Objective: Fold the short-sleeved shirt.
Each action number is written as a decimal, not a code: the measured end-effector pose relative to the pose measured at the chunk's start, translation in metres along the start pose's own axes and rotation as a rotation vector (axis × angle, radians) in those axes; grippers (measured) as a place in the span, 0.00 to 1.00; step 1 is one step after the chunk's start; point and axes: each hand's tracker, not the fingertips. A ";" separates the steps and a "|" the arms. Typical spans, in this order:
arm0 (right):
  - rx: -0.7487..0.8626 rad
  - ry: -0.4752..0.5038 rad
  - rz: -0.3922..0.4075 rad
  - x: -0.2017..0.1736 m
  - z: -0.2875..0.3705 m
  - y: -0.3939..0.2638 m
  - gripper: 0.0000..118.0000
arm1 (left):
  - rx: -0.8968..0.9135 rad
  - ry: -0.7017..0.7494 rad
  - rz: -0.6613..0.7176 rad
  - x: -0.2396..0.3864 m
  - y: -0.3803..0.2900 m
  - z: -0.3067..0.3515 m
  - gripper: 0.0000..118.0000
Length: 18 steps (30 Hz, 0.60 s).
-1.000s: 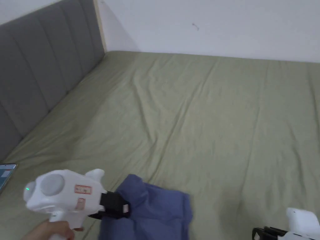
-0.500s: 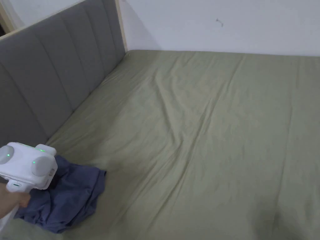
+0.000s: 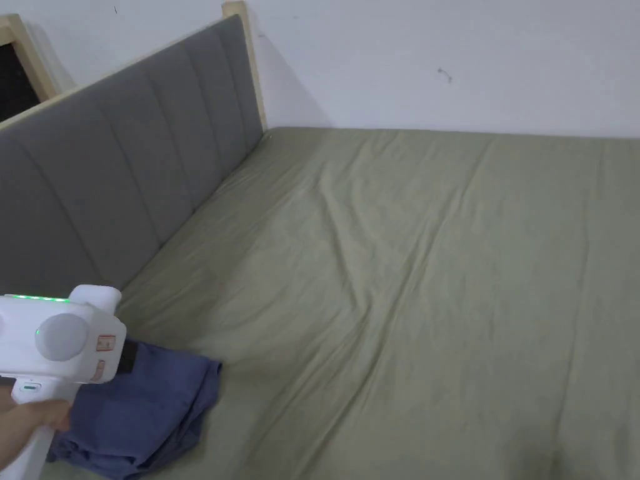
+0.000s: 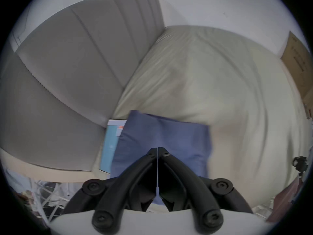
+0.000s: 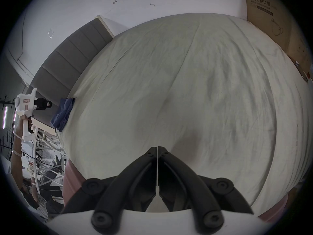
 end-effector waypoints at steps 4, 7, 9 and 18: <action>0.030 0.029 -0.017 0.005 0.010 -0.001 0.01 | 0.029 -0.019 0.012 0.036 -0.008 0.031 0.00; 0.068 0.028 -0.019 0.007 0.022 -0.001 0.01 | 0.107 -0.088 0.028 0.065 -0.018 0.058 0.00; 0.097 0.035 -0.021 0.008 0.030 -0.001 0.01 | 0.131 -0.112 0.033 0.084 -0.024 0.070 0.00; 0.396 -0.098 0.057 0.007 0.102 0.007 0.01 | 0.462 -0.083 0.037 0.194 -0.050 0.154 0.00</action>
